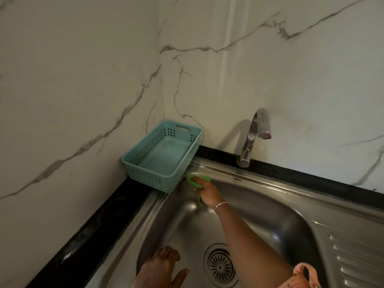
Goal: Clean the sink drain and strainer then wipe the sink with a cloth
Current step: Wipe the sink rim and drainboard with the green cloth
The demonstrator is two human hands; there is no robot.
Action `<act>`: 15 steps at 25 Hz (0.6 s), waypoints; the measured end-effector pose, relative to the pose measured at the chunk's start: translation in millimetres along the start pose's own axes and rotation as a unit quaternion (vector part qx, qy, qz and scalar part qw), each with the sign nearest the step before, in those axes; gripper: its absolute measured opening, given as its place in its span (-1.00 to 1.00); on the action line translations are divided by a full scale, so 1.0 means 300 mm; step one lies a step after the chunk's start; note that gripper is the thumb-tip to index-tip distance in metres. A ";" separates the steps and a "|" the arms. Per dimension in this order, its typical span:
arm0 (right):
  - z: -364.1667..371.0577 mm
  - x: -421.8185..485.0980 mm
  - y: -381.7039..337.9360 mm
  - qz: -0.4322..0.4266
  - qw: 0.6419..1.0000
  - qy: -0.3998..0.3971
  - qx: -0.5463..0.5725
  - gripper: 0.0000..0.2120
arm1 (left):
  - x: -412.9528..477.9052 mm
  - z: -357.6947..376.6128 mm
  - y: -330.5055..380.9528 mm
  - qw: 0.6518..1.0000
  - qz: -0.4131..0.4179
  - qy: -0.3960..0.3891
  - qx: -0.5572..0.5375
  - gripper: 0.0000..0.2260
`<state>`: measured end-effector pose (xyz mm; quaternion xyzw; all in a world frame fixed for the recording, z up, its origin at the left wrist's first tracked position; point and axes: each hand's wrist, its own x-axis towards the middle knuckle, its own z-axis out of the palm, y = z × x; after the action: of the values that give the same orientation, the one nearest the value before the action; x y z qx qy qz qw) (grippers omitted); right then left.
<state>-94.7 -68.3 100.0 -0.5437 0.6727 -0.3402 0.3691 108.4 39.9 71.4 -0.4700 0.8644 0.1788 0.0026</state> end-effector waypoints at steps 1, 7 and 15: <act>-0.009 -0.032 -0.015 0.017 0.998 -0.014 0.056 -0.60 | -0.001 -0.007 0.001 1.000 -0.002 -0.007 0.000 -0.52; -0.063 -0.253 -0.037 0.120 0.945 -0.039 0.303 -0.86 | -0.020 -0.087 0.075 0.989 0.005 0.099 -0.111 -0.62; -0.146 -0.385 -0.164 0.034 0.937 -0.065 0.341 -0.80 | 0.115 -0.401 0.097 0.915 0.050 0.173 -0.362 -0.66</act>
<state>-93.3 39.0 178.5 -0.3829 0.5084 -0.5003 0.5870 85.2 -11.1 187.0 -0.4181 0.7503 0.3951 -0.3257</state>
